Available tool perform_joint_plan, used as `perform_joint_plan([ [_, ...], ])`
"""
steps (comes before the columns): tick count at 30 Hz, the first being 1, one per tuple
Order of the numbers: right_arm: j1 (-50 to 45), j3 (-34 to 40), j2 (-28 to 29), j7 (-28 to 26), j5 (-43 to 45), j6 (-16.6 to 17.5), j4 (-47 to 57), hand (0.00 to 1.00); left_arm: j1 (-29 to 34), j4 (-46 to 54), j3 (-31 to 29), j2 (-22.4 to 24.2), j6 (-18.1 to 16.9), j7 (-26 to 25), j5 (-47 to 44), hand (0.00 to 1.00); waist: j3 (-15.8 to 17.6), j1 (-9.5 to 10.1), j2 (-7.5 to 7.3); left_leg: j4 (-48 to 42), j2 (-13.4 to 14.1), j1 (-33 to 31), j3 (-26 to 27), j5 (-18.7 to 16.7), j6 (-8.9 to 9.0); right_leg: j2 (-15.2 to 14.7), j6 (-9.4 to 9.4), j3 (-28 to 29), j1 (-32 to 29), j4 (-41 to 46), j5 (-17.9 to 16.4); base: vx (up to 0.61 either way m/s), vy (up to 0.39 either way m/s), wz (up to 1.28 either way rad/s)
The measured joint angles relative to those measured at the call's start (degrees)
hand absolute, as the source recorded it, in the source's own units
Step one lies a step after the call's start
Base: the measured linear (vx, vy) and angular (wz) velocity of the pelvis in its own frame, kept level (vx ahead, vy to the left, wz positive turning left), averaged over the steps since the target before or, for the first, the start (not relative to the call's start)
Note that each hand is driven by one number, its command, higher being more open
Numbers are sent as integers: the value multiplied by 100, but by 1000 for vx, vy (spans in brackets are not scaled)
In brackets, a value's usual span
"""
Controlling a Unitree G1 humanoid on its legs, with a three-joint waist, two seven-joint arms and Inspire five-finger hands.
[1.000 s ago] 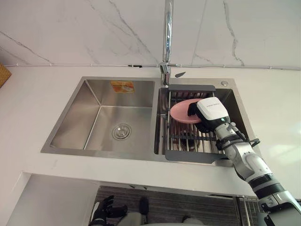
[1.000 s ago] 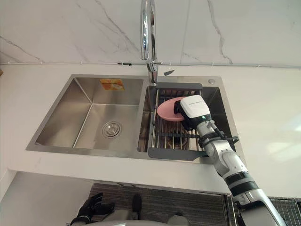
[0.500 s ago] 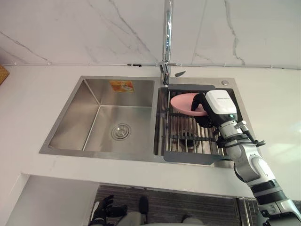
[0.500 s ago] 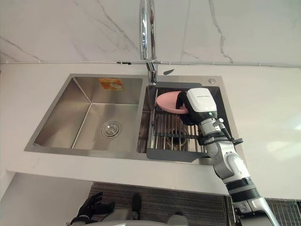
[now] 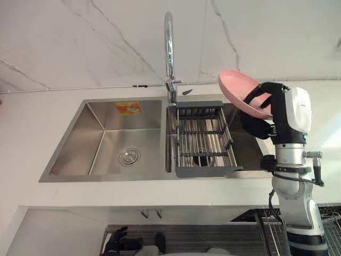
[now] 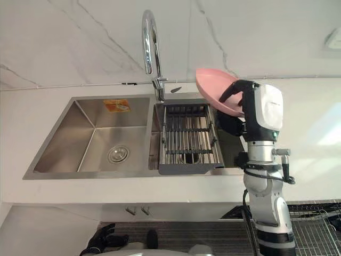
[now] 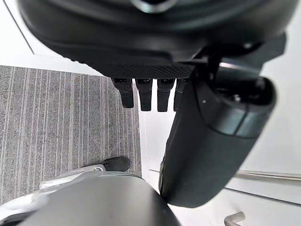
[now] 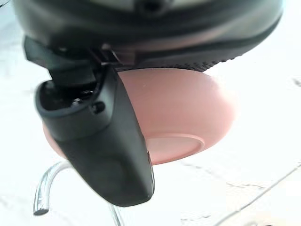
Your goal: Walk over to the sink, pick up the cup, carry it to the dishwasher, place the cup inside the dishwasher, then close the dishwasher door
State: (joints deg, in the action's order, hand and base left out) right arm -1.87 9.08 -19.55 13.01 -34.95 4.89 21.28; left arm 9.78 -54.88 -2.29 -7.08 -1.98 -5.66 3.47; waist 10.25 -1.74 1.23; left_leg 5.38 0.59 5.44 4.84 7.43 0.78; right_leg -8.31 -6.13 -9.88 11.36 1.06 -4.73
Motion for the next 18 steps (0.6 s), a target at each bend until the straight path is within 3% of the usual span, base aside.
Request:
perform_joint_plan([
  [7, -560, 146, 411, 1, 22, 0, 186, 30, -4, -90, 45, -5, 37, -34, 0, 90, -138, -3, -19, -30, 38, -76, -26, 25, 28, 48, 10, -18, -51, 3, 32, -9, -7, 3],
  [9, -612, 237, 430, 59, 145, -1, 448, 30, -21, -48, 34, -17, 38, -35, -2, 90, -136, -83, -17, -155, 54, -385, -164, 66, 31, 91, 26, -155, -247, 14, 79, -21, -30, 30],
  [14, -454, 389, 419, 178, 167, 19, 610, 30, -259, 47, 91, -46, 36, -44, -5, 90, -16, -43, 74, -770, 178, -1002, -375, -31, 116, 172, 135, -257, -702, 404, 144, -55, -17, 17],
  [15, -396, 384, 420, 179, 167, 28, 606, 30, -282, 47, 135, -101, 36, -40, -4, 90, 7, -47, 55, -879, 147, -1041, -407, -116, 257, 128, 174, -227, -743, 449, 108, -90, 12, -10],
  [16, -307, 384, 400, 179, 169, 33, 583, 30, -304, 45, 115, -94, 20, -50, -19, 90, 48, -36, 12, -1635, 123, -1307, -546, -473, 91, 69, 197, -214, -817, 490, 86, -93, 46, -47],
  [17, -257, 385, 367, 188, 173, 34, 569, 30, -312, 53, 50, -45, -29, -46, -31, 90, 48, 18, 76, -2814, 110, -1566, -720, -1105, 30, 45, 186, -78, -908, 546, 93, -73, 52, -61],
  [18, -277, 386, 345, 193, 178, 34, 564, 30, -326, 51, 61, -26, -40, -45, -21, 90, 37, 13, 111, -3143, 127, -1559, -777, -1330, 101, 47, 174, 14, -940, 567, 98, -96, 106, -70],
])
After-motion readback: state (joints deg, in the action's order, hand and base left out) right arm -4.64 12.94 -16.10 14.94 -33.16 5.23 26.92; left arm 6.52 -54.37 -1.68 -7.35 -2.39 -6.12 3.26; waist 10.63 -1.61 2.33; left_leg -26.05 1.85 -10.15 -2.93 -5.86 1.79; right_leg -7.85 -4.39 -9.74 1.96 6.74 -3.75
